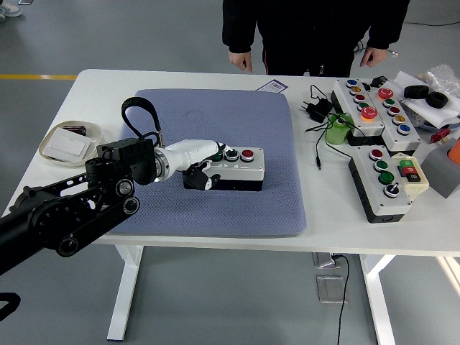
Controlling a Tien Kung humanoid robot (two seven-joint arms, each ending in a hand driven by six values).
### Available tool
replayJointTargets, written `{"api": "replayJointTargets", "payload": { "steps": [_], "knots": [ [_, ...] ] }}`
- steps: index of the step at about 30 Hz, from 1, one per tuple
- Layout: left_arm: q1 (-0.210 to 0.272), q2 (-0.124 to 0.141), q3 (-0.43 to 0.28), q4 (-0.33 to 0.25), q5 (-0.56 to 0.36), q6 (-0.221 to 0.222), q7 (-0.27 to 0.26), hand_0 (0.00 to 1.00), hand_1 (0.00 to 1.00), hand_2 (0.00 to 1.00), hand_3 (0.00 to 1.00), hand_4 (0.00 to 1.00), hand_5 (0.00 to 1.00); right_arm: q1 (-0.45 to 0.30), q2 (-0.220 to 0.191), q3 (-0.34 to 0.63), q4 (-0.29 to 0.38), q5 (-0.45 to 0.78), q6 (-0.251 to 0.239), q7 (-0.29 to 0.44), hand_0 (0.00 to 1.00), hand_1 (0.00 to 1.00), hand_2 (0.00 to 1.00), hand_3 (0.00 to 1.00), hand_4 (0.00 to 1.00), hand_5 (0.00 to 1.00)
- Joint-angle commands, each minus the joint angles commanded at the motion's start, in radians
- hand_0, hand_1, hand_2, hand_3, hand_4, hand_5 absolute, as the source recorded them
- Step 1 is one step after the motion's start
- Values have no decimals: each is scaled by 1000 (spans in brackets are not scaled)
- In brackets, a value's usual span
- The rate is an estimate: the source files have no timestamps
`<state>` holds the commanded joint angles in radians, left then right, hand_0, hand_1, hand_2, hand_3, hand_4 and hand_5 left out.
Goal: Pick up the button,place it on the desk,press the button,press the button
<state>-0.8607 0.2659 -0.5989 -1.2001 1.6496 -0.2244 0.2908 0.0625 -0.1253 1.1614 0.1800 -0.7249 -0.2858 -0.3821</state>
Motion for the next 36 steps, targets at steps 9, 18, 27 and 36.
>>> {"api": "replayJointTargets", "payload": {
  "steps": [9, 18, 27, 36],
  "knots": [
    [4, -21, -54, -43, -13, 121, -45, 2, 2, 32, 805, 458, 16, 2, 0, 2, 0, -4, 0, -1, 643, 508, 549, 590, 250, 361],
    [2, -69, -27, -15, -31, 94, -41, 2, 2, 32, 811, 454, 2, 3, -1, 1, 0, -3, 0, -1, 642, 508, 549, 590, 250, 361],
    [-1, -80, 1, 50, -40, 93, -42, 2, 2, 33, 828, 437, 2, 0, -3, -3, 0, -2, 2, 1, 643, 508, 549, 590, 250, 360],
    [13, -81, 16, 69, -39, 86, -42, 2, 2, 34, 832, 436, 2, -6, -4, 1, 0, -5, 1, -1, 643, 508, 549, 590, 250, 361]
  ]
}}
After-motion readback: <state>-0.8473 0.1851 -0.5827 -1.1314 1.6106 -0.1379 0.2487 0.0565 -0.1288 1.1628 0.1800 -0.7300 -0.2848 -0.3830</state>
